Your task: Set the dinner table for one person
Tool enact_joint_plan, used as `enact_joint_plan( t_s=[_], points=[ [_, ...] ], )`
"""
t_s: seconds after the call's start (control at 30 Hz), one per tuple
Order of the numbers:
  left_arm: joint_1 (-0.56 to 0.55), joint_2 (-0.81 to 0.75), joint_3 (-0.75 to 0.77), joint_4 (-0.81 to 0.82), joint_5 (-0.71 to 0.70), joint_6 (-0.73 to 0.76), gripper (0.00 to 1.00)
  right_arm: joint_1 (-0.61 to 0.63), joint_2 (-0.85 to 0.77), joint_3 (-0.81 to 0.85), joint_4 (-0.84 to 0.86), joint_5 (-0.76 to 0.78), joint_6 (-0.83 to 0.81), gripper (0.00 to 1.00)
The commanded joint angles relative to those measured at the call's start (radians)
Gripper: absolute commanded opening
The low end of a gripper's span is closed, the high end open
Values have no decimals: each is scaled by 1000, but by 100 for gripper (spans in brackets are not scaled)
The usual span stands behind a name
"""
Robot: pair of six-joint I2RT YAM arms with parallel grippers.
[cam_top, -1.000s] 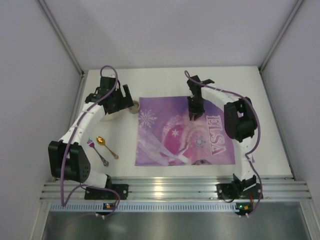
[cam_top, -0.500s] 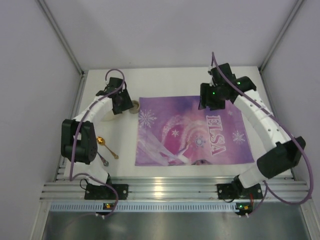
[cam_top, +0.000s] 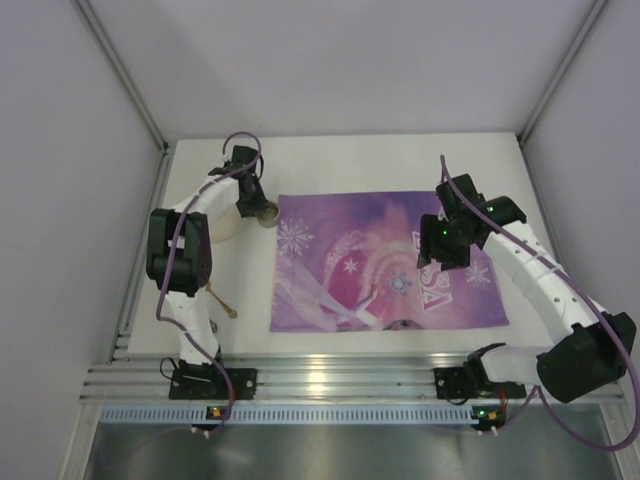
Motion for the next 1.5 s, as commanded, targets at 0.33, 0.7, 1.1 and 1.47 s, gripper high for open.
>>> enact_joint_plan(
  t_s=[0.33,0.7,1.1,1.47],
  points=[
    [15,92,100,-24,-32,29,1,-20,0,51,13,2,2,56],
    [15,-83,145,-93,-52,141,0,-2,131,244,126,-295,-16,58],
    [-252,-299,79,-142,-24,155,0,126,548,748,145,-461,56,58],
    [-369,-367,58,-180,-44,170,0,192,691,852,143,-435,74,57]
  ],
)
